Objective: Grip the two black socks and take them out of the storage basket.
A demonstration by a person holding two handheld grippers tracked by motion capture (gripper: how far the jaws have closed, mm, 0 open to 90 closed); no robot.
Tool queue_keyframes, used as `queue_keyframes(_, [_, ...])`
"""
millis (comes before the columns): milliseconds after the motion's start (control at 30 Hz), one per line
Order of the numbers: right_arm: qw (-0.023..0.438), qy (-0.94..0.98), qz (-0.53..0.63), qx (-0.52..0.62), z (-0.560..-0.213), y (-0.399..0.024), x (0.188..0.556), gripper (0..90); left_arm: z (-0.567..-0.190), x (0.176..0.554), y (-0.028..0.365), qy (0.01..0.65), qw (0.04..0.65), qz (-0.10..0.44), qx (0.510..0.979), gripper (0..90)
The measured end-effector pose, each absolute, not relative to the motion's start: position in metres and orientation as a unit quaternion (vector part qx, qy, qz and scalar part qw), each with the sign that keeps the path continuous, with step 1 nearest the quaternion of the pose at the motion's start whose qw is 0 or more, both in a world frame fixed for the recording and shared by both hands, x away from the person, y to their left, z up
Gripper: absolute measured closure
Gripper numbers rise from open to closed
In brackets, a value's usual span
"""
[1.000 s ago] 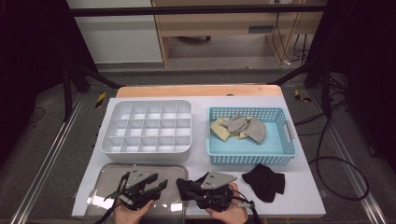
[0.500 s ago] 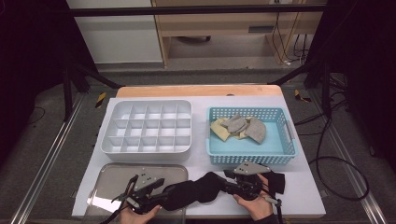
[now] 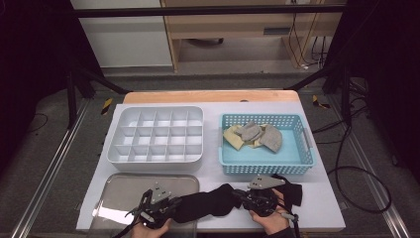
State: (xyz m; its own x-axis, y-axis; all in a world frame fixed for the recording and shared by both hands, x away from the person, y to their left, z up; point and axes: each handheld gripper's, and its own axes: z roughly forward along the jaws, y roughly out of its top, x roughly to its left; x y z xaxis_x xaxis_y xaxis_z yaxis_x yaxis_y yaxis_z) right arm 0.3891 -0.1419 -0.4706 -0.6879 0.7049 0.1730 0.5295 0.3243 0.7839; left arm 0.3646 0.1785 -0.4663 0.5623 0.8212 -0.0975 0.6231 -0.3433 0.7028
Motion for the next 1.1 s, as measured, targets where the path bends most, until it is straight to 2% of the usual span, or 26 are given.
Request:
queue_keyframes(100, [0.114, 0.801, 0.447, 0.381, -0.464, -0.147, 0.389, 83.3, -0.463, 0.37, 0.179, 0.441, 0.381, 0.134, 0.801, 87.1])
queue_keyframes(267, [0.165, 0.797, 0.445, 0.373, -0.452, -0.161, 0.387, 82.1, -0.454, 0.385, 0.172, 0.42, 0.405, 0.158, 0.797, 87.5])
queue_keyframes(367, [0.153, 0.806, 0.437, 0.369, -0.457, -0.16, 0.384, 79.9, -0.454, 0.395, 0.169, 0.42, 0.396, 0.166, 0.8, 87.3])
queue_keyframes(533, [0.105, 0.811, 0.437, 0.374, -0.476, -0.158, 0.378, 73.3, -0.459, 0.398, 0.171, 0.42, 0.383, 0.171, 0.805, 86.2])
queue_keyframes(633, [0.098, 0.809, 0.442, 0.374, -0.475, -0.157, 0.377, 70.9, -0.459, 0.399, 0.171, 0.421, 0.384, 0.169, 0.805, 86.2])
queue_keyframes(800, [0.11, 0.783, 0.478, 0.382, -0.462, -0.164, 0.378, 63.4, -0.459, 0.4, 0.177, 0.423, 0.386, 0.164, 0.803, 86.8])
queue_keyframes(1000, [0.15, 0.755, 0.469, 0.434, -0.461, -0.176, 0.391, 66.8, -0.46, 0.4, 0.179, 0.421, 0.384, 0.162, 0.806, 86.9])
queue_keyframes(1100, [0.135, 0.761, 0.454, 0.443, -0.472, -0.174, 0.395, 66.7, -0.459, 0.399, 0.181, 0.422, 0.385, 0.16, 0.805, 86.8])
